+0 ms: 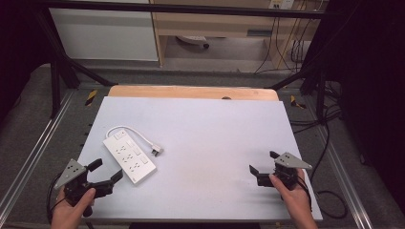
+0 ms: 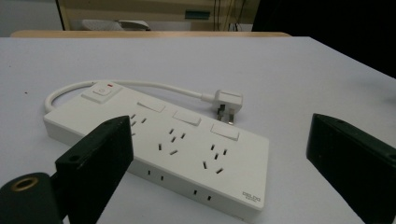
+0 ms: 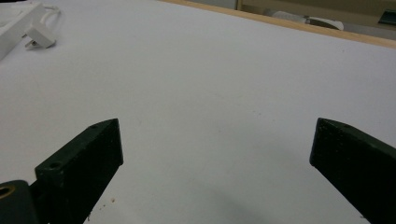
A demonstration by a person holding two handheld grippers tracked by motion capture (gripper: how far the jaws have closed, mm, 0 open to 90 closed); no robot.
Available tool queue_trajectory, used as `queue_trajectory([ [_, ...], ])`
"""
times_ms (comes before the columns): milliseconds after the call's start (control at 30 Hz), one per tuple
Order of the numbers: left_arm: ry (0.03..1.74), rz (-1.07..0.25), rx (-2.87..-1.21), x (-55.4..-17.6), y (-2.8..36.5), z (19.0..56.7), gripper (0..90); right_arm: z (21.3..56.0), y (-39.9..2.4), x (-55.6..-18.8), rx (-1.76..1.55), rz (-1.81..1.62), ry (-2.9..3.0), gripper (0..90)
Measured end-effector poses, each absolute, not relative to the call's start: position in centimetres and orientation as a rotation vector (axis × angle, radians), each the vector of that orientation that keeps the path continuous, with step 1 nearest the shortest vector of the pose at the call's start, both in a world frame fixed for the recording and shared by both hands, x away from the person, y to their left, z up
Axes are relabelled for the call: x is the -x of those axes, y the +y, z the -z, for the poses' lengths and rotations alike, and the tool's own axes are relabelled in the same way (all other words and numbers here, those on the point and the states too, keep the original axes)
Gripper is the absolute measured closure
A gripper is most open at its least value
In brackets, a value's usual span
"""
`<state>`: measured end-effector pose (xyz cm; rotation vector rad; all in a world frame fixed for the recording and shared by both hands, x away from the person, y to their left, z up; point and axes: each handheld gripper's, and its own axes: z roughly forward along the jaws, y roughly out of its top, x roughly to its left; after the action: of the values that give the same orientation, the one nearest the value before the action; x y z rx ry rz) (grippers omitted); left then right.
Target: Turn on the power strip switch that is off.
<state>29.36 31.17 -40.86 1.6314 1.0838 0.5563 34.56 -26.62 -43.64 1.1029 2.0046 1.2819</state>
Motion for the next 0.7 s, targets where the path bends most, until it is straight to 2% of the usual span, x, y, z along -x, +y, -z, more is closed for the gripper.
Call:
queue_trajectory([
  [700, 1.069, -0.561, -1.619, -29.76, 30.37, 40.04, 7.6, 43.67, -26.29, -34.61, -1.106, -1.285, 2.017, 2.4],
])
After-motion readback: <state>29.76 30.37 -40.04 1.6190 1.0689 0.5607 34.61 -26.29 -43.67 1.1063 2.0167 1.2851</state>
